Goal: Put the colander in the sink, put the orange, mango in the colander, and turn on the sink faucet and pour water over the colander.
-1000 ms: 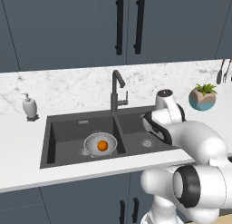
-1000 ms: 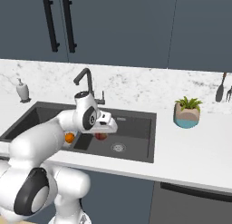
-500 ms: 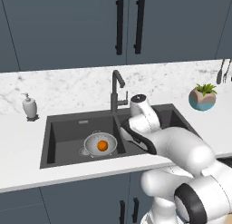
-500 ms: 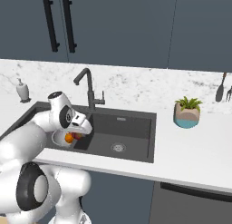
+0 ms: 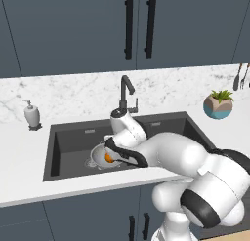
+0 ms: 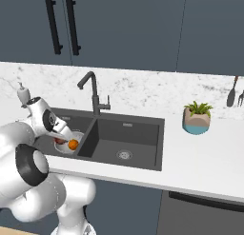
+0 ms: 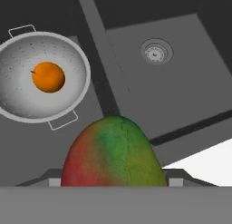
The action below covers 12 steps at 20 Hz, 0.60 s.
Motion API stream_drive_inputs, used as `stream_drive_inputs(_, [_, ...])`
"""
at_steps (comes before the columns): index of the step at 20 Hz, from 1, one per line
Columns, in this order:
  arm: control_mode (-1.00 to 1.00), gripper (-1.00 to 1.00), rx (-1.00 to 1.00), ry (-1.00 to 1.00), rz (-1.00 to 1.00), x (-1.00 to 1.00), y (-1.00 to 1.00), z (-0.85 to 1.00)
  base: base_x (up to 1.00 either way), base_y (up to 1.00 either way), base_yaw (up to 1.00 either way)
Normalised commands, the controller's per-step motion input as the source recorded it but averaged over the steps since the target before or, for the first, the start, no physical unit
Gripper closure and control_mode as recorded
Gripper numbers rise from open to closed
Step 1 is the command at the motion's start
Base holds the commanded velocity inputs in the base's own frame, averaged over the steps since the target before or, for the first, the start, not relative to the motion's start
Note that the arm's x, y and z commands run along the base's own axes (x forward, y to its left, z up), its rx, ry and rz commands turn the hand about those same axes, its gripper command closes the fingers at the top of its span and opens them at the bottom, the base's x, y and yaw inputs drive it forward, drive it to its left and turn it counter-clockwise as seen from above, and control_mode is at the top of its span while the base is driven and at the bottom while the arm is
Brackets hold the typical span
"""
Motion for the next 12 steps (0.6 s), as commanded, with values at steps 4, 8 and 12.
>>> stream_drive_inputs(4, [-1.0,1.0,0.0,0.0,-0.1,0.55,0.82,-0.15,0.0,0.0,0.0])
stream_drive_inputs(8, [-1.0,1.0,0.0,0.05,-0.09,0.69,0.66,-0.24,0.0,0.0,0.0])
stream_drive_inputs(12, [-1.0,1.0,0.0,0.1,-0.08,0.65,0.39,-0.33,0.0,0.0,0.0])
